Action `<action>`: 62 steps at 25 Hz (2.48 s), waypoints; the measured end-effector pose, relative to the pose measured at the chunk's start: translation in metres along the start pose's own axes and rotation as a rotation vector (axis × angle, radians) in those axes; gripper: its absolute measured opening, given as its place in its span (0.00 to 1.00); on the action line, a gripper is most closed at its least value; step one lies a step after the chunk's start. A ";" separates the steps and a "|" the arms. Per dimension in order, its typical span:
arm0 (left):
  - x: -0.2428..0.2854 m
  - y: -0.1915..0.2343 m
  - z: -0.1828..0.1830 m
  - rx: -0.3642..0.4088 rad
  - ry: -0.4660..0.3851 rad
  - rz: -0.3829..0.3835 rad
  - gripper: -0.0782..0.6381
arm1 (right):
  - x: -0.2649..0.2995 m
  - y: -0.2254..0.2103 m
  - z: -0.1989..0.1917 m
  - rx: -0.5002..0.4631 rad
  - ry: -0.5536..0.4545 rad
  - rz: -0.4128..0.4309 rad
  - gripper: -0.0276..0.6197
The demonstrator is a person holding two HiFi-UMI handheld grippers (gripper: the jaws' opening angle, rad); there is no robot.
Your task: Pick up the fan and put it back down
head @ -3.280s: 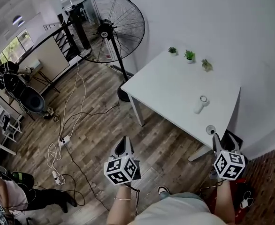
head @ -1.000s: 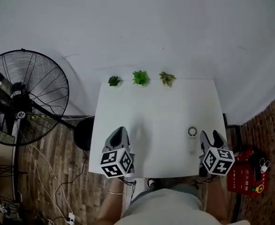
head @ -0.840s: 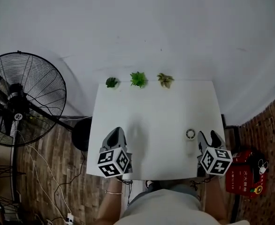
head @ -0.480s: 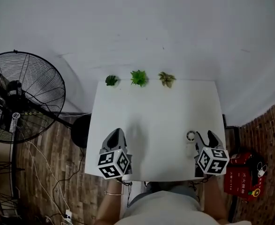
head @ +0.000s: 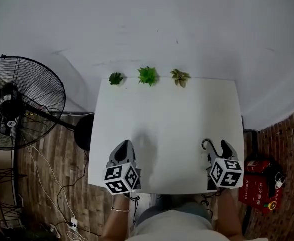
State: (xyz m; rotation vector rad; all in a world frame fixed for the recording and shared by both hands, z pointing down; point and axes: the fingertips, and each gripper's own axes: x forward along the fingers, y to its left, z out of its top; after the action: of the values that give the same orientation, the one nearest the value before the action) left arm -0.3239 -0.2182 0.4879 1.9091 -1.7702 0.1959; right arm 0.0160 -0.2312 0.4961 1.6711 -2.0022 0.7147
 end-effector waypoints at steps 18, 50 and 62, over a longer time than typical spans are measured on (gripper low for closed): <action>0.020 -0.009 -0.083 -0.021 0.180 -0.035 0.13 | 0.018 0.003 -0.088 0.022 0.180 0.011 0.43; 0.021 -0.002 -0.114 -0.016 0.237 -0.013 0.13 | 0.038 0.004 -0.122 -0.029 0.262 0.000 0.43; 0.027 -0.011 -0.113 -0.007 0.243 -0.033 0.13 | 0.039 -0.002 -0.123 -0.060 0.282 -0.049 0.34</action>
State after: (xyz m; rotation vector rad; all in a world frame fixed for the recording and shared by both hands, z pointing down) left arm -0.2829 -0.1895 0.5936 1.8230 -1.5751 0.3914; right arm 0.0114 -0.1826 0.6155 1.4877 -1.7633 0.8147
